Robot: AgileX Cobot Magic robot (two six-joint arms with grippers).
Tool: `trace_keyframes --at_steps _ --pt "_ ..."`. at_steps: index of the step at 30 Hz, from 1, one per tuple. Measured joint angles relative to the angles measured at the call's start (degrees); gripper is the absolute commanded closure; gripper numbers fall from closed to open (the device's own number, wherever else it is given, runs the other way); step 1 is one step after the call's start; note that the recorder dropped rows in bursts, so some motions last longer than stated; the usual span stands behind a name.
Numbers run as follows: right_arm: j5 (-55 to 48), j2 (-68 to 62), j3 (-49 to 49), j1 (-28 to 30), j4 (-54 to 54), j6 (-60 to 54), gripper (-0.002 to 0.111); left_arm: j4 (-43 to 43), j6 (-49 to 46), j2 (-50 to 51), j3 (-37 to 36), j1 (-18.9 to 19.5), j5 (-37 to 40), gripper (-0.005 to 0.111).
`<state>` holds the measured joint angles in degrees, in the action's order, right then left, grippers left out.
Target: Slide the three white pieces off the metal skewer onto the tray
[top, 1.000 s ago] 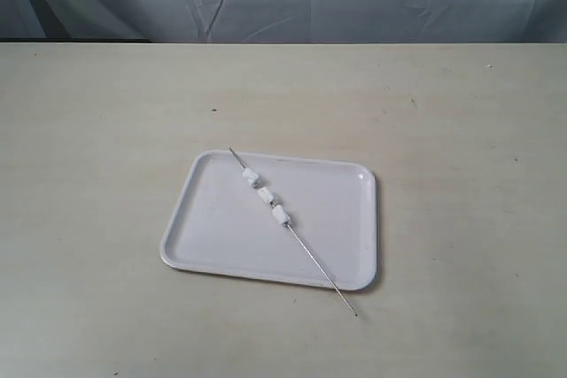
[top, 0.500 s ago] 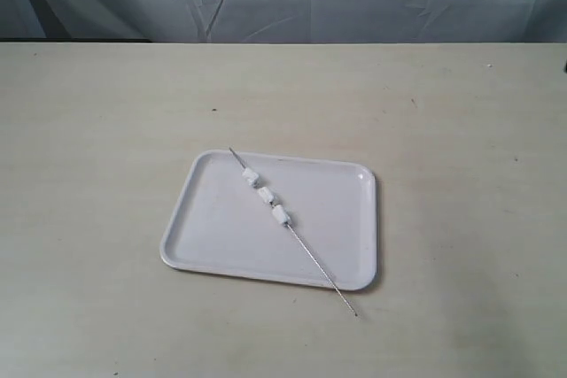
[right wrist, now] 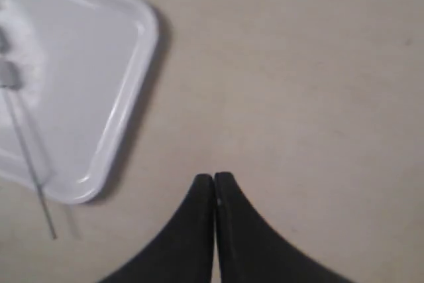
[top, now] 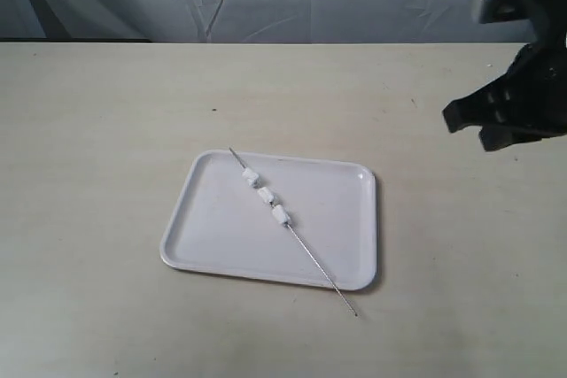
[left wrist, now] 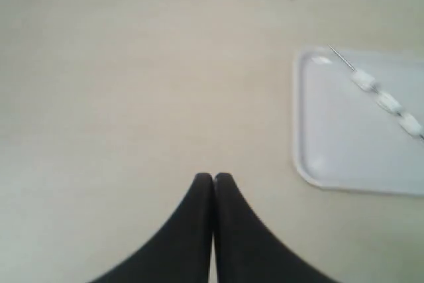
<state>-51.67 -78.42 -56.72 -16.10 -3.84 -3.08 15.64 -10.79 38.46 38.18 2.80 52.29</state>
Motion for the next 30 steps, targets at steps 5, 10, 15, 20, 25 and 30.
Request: trace_keyframes --at_steps 5,10,15,20,25,30 --pt "0.2 -7.6 -0.1 0.0 -18.7 -14.5 0.071 14.8 -10.2 7.3 0.0 0.0 6.3 0.107" --pt "2.3 -14.3 -0.2 -0.1 -36.3 -27.5 0.067 21.7 -13.3 11.5 -0.5 0.0 6.7 0.107" --pt "3.5 -22.1 -0.2 -1.6 -42.9 -38.0 0.068 27.3 -19.2 14.6 -3.0 0.0 5.6 0.107" --pt "9.7 -27.9 -0.2 -9.9 -42.8 -39.2 0.068 31.0 -23.8 15.4 -5.9 0.0 3.4 0.107" --pt "20.6 -28.0 -0.4 -21.2 -31.7 -27.8 0.068 31.3 -24.0 15.5 -6.2 0.0 3.4 0.078" --pt "21.4 -28.0 -0.4 -25.2 -8.6 -5.5 0.068 31.7 -24.1 15.5 -6.2 0.0 3.8 0.068"
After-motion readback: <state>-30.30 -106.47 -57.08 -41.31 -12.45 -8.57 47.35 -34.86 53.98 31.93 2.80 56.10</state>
